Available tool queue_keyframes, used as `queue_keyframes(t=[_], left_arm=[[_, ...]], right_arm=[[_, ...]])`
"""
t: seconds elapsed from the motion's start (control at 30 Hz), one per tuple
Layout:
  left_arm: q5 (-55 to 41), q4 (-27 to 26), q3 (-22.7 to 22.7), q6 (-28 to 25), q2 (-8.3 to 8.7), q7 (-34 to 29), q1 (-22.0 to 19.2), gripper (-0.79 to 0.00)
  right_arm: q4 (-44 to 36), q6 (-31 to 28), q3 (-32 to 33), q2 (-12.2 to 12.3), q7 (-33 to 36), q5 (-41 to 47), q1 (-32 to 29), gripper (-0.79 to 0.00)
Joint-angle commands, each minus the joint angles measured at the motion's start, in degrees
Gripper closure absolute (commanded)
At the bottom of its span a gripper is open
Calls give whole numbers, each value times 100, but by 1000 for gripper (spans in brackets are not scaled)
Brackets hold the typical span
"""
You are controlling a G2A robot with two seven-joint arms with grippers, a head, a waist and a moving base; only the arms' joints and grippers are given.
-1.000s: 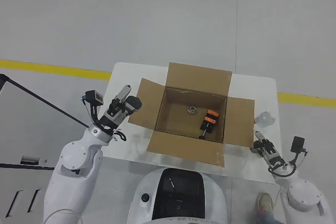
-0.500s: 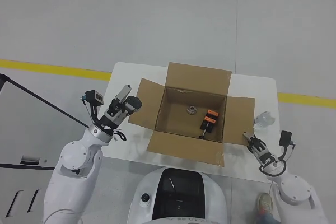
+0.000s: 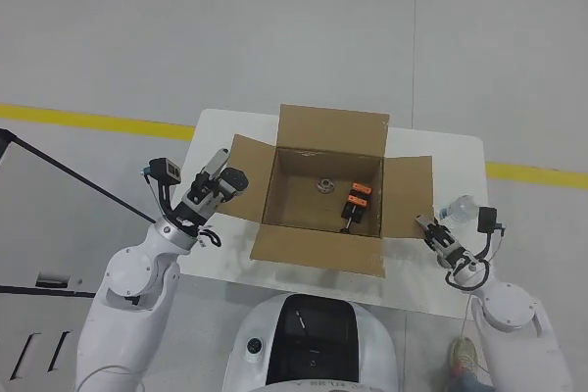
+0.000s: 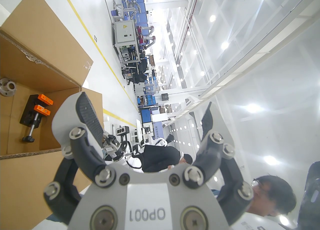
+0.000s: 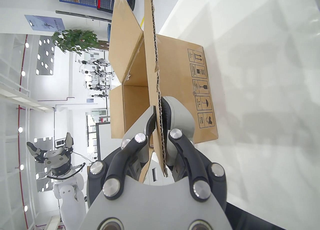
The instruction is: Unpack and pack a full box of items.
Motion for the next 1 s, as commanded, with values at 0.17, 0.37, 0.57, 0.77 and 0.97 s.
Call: queue_keyframes(t=[0.17,0.37,0.57,0.77,0.97], left_arm=[[0,0,0,0,0,0,0,-785],[0,0,0,0,0,0,0,-785],[0,0,0,0,0,0,0,-785],[0,0,0,0,0,0,0,-785],[0,0,0,0,0,0,0,-785]], right_arm=[[118,0,144,85,598,-152,151,-185],[-290,104,624,147,634,107,-30,-785],[-1163,292,1479,244,859,336,-239,-785],[-1902,633,1515,343,1611,815,566,-785],[-1288,1562,-300,353,2255,571,2723,-785]])
